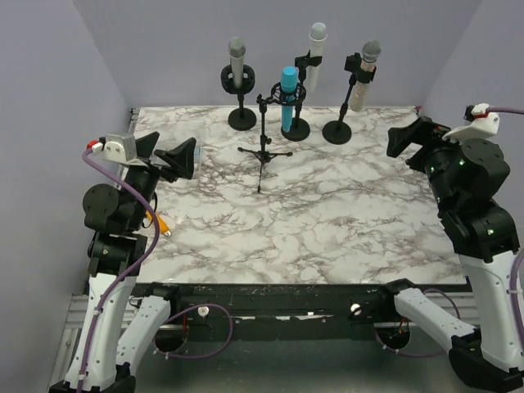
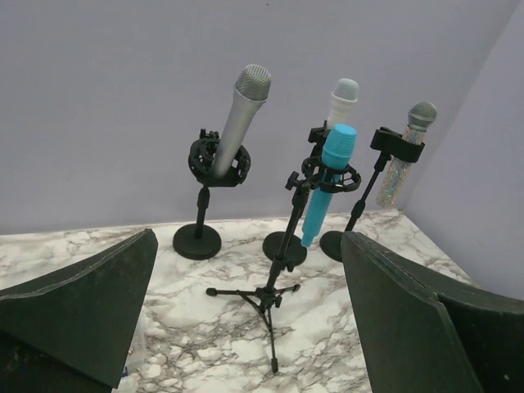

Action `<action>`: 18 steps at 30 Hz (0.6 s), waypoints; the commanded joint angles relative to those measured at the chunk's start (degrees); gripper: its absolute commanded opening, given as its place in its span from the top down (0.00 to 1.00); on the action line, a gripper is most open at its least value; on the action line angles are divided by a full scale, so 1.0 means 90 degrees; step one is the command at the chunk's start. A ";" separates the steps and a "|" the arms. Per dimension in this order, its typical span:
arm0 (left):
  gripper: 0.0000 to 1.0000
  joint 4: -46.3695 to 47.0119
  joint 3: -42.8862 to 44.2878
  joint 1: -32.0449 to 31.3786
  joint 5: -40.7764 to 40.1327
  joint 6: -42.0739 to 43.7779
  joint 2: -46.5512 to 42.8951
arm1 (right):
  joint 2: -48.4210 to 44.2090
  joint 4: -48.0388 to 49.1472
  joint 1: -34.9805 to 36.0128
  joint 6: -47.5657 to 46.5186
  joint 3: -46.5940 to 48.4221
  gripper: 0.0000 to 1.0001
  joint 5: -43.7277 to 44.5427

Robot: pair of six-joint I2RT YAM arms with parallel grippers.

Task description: Remove the microphone from the stand

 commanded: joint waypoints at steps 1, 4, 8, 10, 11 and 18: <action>0.01 0.0294 0.0094 -0.0041 0.0424 -0.0115 0.0145 | 0.0102 0.0288 0.0040 0.0192 -0.0767 0.00 -0.0336; 0.01 0.0294 0.0082 -0.0041 0.0472 -0.0310 0.0305 | 0.0036 0.1061 0.0042 0.0455 -0.1715 0.00 -0.0798; 0.01 0.0235 0.0142 -0.0041 0.0666 -0.0490 0.0601 | 0.0407 0.1918 0.0048 0.0671 -0.2684 0.00 -0.1776; 0.01 0.0307 0.0108 -0.0050 0.0849 -0.0512 0.0696 | 0.0808 0.2336 0.0044 0.0801 -0.3016 0.00 -0.2433; 0.01 0.0401 0.0060 -0.0051 0.0944 -0.0506 0.0721 | 0.1048 0.2722 0.0050 0.0730 -0.3222 0.00 -0.2995; 0.01 0.0608 -0.0007 -0.0051 0.1385 -0.0504 0.1035 | 0.3184 0.5423 0.1485 0.0287 -0.3671 0.00 -0.2899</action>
